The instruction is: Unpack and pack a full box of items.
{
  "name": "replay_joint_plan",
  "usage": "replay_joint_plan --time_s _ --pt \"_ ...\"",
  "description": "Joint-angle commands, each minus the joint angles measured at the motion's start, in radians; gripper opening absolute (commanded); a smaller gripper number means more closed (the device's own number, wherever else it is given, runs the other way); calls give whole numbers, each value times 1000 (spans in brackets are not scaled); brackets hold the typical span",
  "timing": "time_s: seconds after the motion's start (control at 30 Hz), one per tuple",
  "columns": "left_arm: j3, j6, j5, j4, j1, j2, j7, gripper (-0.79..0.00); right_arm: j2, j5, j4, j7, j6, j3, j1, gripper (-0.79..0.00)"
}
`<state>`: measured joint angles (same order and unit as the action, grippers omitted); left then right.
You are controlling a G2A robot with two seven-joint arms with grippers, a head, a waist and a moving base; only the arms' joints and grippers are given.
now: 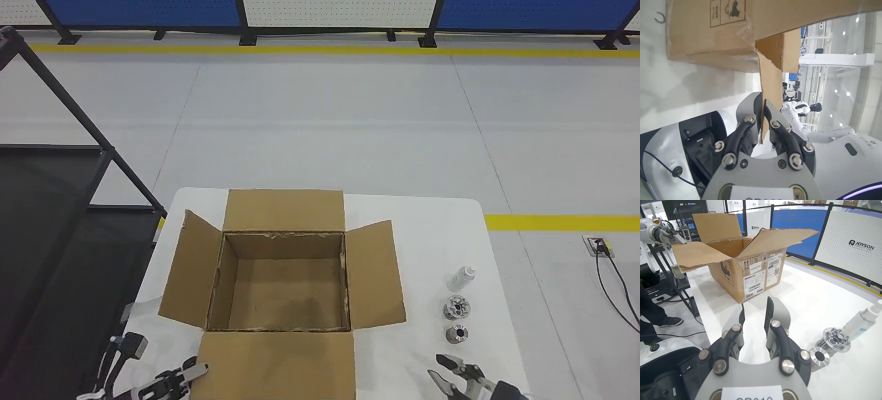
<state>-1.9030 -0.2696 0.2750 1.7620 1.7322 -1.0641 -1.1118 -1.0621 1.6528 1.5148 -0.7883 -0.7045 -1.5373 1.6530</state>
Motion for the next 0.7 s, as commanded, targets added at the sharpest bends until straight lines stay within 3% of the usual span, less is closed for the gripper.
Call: replay_joint_plan --time_s 0.0,0.4,0.43,0.5,0.53,0.6,0.67 --pt "5 13 -3 -9 -14 2 11 -785 2 -2 -5 -4 2 -1 1 -505" --pt "26 56 -42 -43 -85 14 52 -785 9 -10 -16 -8 16 1 8 -480" --pt "24 56 -41 -46 -89 15 51 -739 10 -13 -18 -8 19 0 9 -468" --pt "18 58 -38 -53 -93 18 53 -489 10 -23 -21 -6 26 -4 11 -428" --pt "15 58 -37 -54 -95 19 54 -400 11 -29 -24 -4 30 -6 12 -406" --pt "7 57 -26 -55 -94 20 60 0 12 -44 -29 -6 40 -15 15 -397" --pt "-2 55 -16 -53 -89 22 62 0 12 -59 -36 1 61 -25 21 -348"
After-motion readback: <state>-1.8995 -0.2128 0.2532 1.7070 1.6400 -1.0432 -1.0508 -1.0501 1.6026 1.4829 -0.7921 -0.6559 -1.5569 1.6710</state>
